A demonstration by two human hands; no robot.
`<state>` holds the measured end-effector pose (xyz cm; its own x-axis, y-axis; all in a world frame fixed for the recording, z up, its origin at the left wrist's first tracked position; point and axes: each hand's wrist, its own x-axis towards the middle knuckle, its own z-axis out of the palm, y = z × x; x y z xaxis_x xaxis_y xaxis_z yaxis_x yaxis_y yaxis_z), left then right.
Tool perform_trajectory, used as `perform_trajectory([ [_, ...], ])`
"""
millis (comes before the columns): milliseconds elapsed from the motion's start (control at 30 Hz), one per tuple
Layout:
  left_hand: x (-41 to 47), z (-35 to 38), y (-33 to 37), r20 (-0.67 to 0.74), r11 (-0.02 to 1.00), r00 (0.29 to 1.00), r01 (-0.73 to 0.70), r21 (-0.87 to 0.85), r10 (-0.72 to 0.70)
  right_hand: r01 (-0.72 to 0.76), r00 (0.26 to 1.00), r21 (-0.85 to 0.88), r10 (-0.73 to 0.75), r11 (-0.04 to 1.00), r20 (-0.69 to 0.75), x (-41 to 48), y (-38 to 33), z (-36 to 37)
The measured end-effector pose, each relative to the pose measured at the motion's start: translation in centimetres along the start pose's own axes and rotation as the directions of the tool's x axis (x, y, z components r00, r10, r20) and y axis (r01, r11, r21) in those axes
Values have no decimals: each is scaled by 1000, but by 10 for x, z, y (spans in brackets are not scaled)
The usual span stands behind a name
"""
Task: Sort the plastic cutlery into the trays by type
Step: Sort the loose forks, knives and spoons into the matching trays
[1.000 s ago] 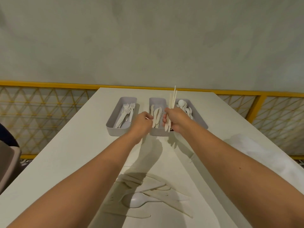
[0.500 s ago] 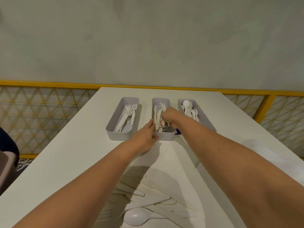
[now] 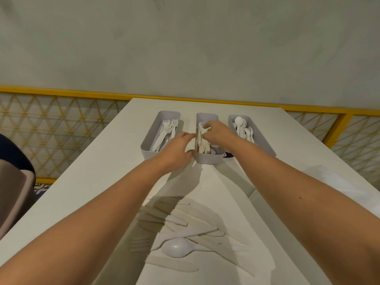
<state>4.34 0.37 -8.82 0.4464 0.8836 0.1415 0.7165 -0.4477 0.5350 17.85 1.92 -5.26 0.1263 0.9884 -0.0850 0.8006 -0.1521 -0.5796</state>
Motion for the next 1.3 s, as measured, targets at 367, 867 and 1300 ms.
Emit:
perform_trajectory([
  [367, -79, -48, -39, 123, 986, 983, 145, -77, -135, 244, 944, 87, -257, 966, 207, -73, -12, 32],
  [867, -141, -59, -84, 183, 889, 870, 452, 73, -457, 446, 780, -34, -370, 894, 504, -125, -18, 64],
  [1300, -145, -54, -80, 123, 846, 865, 502, -183, -487, 556, 698, -211, -313, 804, 644, -147, 1, 59],
])
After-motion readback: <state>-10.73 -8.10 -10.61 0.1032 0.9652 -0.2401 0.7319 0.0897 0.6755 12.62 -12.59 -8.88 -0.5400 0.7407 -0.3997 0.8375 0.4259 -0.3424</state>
